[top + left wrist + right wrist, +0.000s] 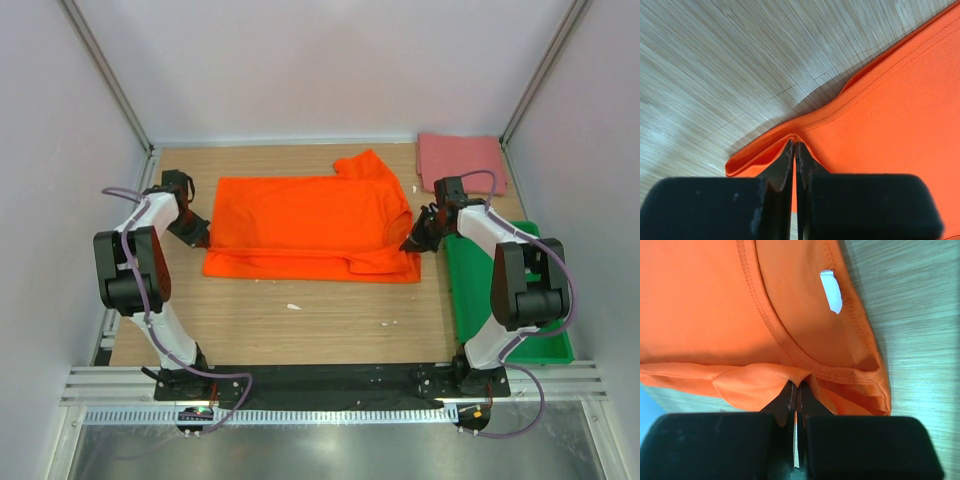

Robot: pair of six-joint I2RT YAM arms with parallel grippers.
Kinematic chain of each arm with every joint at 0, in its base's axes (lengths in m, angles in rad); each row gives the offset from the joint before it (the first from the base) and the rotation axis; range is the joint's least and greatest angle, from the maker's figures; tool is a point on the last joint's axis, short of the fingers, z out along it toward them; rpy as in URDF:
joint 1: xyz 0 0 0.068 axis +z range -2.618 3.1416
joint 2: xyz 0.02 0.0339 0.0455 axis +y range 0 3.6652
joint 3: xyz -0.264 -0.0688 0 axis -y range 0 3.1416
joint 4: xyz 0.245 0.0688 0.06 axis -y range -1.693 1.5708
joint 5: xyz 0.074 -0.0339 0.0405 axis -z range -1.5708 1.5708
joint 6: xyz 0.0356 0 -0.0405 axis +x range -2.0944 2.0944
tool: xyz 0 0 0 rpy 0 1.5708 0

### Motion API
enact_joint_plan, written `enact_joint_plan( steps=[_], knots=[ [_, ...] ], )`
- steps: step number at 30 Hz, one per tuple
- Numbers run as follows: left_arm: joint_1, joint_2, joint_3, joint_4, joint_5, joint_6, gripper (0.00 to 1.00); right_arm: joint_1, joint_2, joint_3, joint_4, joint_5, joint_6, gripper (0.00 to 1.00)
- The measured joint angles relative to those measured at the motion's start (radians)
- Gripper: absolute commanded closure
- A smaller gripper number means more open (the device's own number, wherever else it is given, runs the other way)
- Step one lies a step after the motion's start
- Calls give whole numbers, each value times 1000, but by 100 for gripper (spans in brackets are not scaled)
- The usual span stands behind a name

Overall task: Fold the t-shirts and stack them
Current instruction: Fold the tshirt

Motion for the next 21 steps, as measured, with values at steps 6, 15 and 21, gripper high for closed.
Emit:
enact_joint_plan(
  steps=[6,15,21],
  knots=[
    [0,1,8,-3,-4,-1,100,0,10,8,8,-5,0,99],
    [-1,30,68,1,3,0,100,-12,45,12,14,-11,0,99],
    [-1,24,68,-3,0,-1,100,-14,45,37,7,-24,3,99]
  ],
)
